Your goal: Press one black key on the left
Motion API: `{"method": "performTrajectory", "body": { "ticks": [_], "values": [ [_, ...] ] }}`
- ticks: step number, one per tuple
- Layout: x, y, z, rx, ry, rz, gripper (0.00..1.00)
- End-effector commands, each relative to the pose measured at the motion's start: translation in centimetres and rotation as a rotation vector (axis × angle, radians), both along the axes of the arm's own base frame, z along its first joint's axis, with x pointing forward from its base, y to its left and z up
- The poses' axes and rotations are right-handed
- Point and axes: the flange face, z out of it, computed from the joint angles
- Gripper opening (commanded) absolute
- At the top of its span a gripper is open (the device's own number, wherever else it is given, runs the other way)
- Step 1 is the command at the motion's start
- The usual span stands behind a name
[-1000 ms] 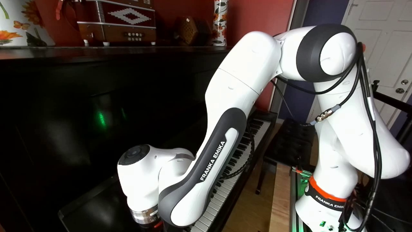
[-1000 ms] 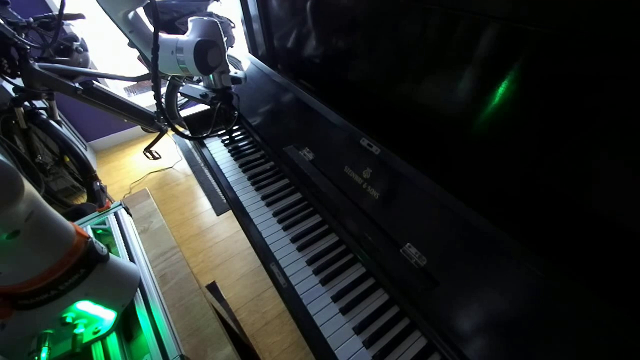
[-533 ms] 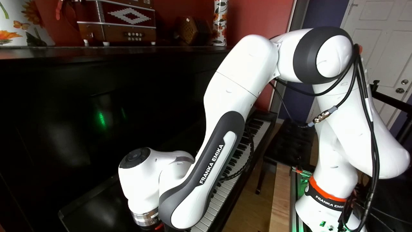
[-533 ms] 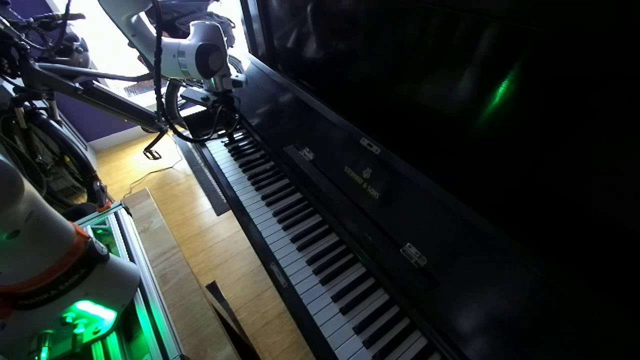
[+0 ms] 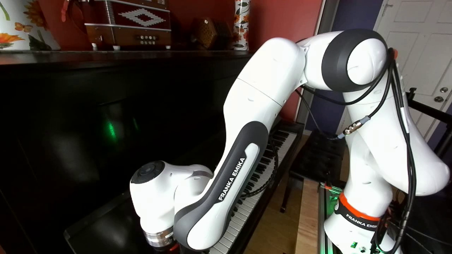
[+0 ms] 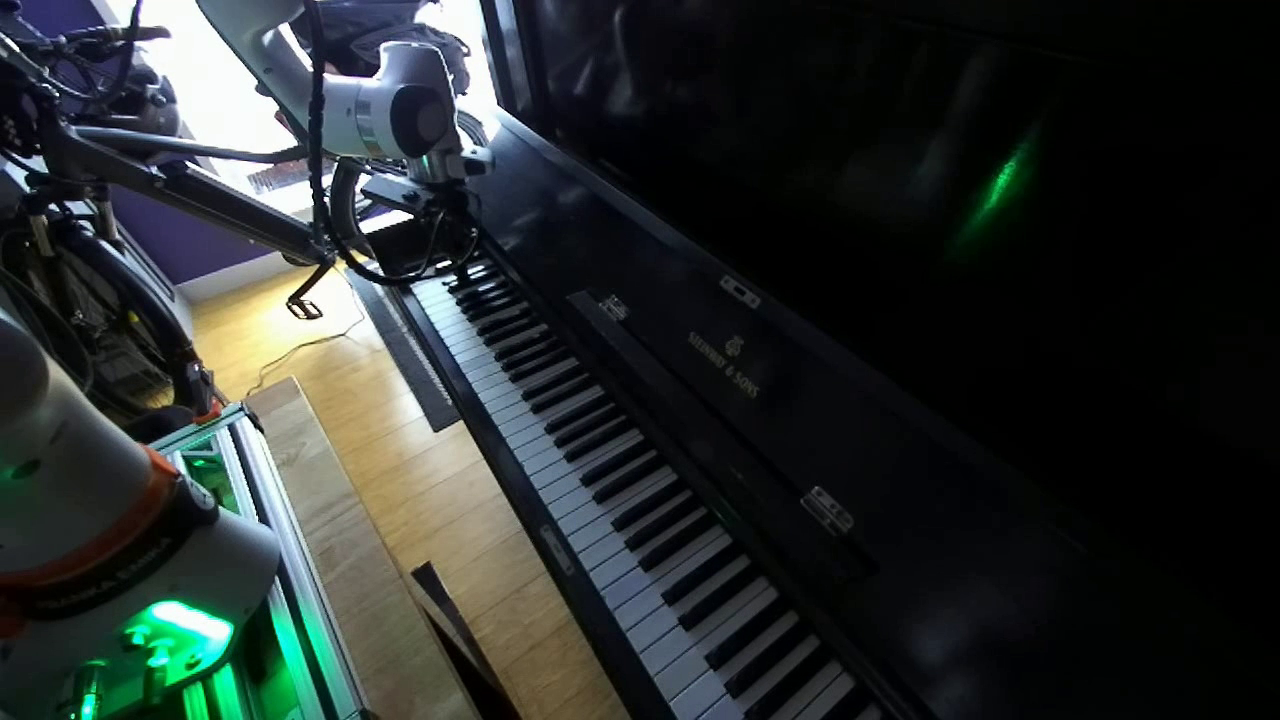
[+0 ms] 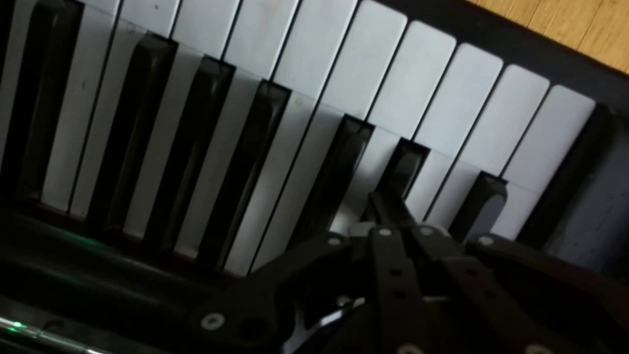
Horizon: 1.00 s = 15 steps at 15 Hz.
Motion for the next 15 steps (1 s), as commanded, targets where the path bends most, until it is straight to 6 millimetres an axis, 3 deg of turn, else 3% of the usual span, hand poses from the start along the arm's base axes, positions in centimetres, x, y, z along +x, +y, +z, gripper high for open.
{"method": "performTrajectory", "body": {
  "ticks": [1, 3, 4, 5, 11, 15],
  "values": [
    [0.1, 0.0, 0.9, 0.006, -0.019, 0.0, 0.0],
    [-0.2, 0.2, 2.2, 0.019, -0.027, 0.005, 0.0],
    [-0.2, 0.2, 2.9, 0.015, -0.031, 0.004, 0.26],
    [-0.3, 0.3, 3.7, 0.023, -0.043, 0.007, 0.27],
    [-2.2, -0.8, 8.5, 0.038, -0.093, 0.103, 0.71],
    [-5.2, -2.5, 12.0, 0.053, -0.123, 0.167, 1.0]
  ]
}}
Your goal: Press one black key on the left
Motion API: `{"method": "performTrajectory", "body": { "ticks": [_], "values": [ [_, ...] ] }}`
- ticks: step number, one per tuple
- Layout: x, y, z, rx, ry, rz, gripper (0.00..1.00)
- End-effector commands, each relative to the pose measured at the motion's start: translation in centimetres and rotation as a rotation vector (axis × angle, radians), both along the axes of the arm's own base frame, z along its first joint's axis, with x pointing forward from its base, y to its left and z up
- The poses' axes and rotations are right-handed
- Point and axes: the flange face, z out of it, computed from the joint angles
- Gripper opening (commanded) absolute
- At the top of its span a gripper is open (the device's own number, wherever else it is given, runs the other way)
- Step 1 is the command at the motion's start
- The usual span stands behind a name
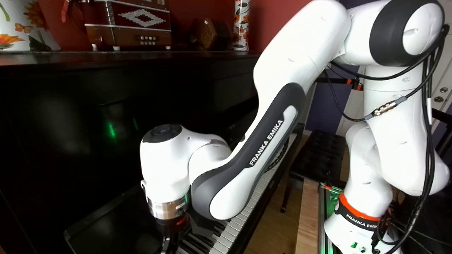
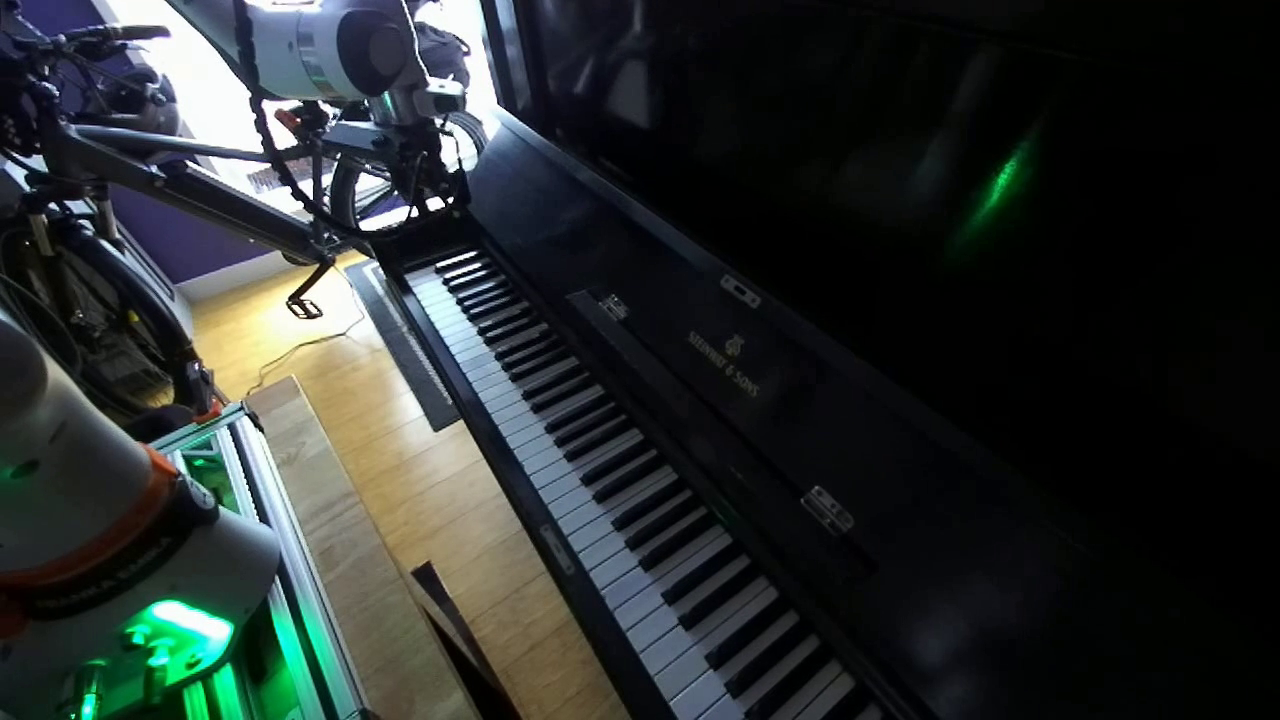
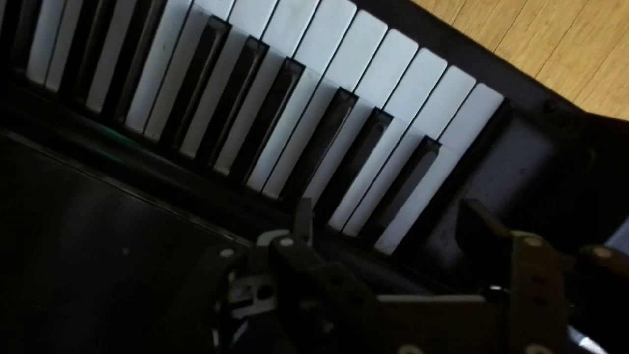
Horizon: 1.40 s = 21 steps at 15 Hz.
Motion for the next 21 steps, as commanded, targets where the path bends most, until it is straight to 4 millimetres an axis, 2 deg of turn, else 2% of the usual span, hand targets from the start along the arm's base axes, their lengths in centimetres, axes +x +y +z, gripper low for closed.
{"method": "performTrajectory", "body": {
  "ticks": [1, 7, 12, 16, 17, 21],
  "values": [
    [-3.9, -2.3, 3.3, 0.009, -0.027, 0.077, 1.0],
    [-9.5, -3.3, 8.4, 0.029, -0.088, 0.11, 1.0],
    [-13.5, -1.8, 13.0, 0.099, -0.187, 0.094, 1.0],
    [-15.2, -1.6, 16.3, 0.105, -0.327, 0.045, 1.0],
    [-14.0, -0.7, 15.7, 0.107, -0.265, 0.081, 1.0],
    [-14.9, -1.0, 16.9, 0.111, -0.305, 0.061, 1.0]
  ]
}}
